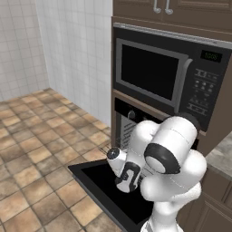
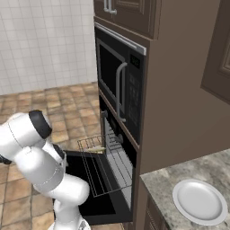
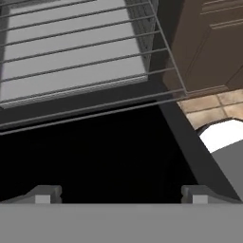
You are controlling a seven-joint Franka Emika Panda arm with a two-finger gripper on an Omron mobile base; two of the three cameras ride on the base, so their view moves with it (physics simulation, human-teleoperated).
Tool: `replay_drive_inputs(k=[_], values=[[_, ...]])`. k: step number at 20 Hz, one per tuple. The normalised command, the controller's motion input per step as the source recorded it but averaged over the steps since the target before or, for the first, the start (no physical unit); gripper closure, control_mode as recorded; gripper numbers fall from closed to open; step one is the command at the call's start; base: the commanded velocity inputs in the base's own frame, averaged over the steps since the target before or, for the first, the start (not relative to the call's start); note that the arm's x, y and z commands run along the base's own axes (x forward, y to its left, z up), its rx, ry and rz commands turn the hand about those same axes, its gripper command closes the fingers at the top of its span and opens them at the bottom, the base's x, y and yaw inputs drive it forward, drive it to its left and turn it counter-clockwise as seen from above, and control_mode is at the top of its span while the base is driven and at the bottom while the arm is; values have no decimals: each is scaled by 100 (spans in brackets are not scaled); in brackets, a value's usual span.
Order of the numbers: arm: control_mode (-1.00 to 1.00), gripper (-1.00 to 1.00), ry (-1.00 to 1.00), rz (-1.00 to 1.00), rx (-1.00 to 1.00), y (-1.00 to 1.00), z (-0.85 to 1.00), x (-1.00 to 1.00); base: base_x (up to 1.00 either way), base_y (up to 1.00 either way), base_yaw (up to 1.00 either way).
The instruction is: Place the fish on the rack of the oven, and slide the rack back inside. Close the oven door.
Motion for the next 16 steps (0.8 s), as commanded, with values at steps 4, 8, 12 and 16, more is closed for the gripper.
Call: replay_drive_inputs(k=[4, 8, 12, 16], values=[[-100, -100, 0, 0, -4, 0, -69, 27, 0, 0, 0], [-100, -100, 0, 0, -9, 0, -77, 23, 0, 0, 0], [-100, -100, 0, 0, -18, 0, -96, 24, 0, 0, 0], [-100, -100, -17, -2, -35, 2, -100, 6, 0, 0, 0]])
